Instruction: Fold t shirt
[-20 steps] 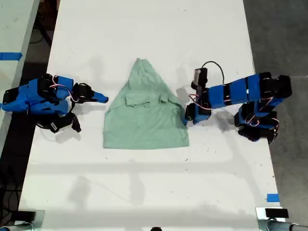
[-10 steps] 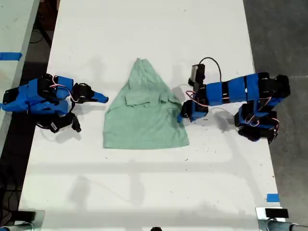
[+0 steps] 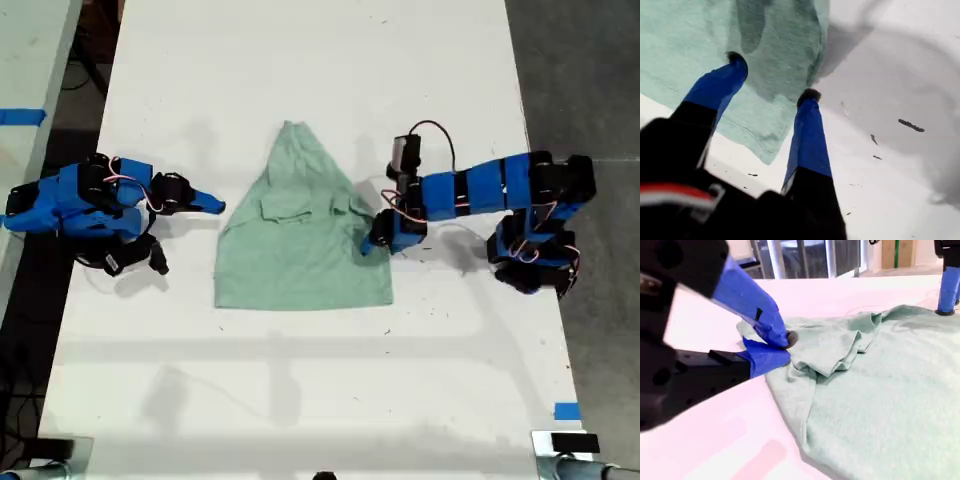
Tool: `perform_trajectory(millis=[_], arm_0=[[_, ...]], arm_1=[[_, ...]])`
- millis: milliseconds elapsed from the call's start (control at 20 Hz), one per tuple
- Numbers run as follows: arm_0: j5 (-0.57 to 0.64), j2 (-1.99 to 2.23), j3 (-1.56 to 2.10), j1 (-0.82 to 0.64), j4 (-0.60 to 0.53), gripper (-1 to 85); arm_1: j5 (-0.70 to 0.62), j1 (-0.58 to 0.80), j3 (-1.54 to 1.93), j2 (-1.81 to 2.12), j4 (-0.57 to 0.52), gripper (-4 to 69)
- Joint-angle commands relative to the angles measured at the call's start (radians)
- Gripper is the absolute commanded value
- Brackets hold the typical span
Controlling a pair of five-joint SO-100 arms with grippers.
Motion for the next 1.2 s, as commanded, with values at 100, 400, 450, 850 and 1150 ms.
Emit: perform_trajectory(millis=[100, 400, 450, 850, 1150], arm_0=[[-0.011, 0.006, 0.0, 0.012, -0.006, -0.2], [-0.011, 0.006, 0.0, 0.011, -0.006, -0.2], [-0.011, 0.006, 0.0, 0.011, -0.006, -0.2], [-0.011, 0.006, 0.0, 0.012, -0.005, -0.2], [-0.009, 0.006, 0.0, 0.011, -0.005, -0.2]], arm_1=[[-0.038, 0.025, 0.035, -0.123, -0.118, -2.4], [-0.08, -0.015, -0.252, -0.103, 0.058, -2.2], [-0.109, -0.031, -0.354, -0.115, 0.087, -2.2], [-0.265, -0.101, -0.735, -0.327, -0.032, -2.9], [-0.298, -0.058, -0.779, -0.322, -0.066, 1.6]])
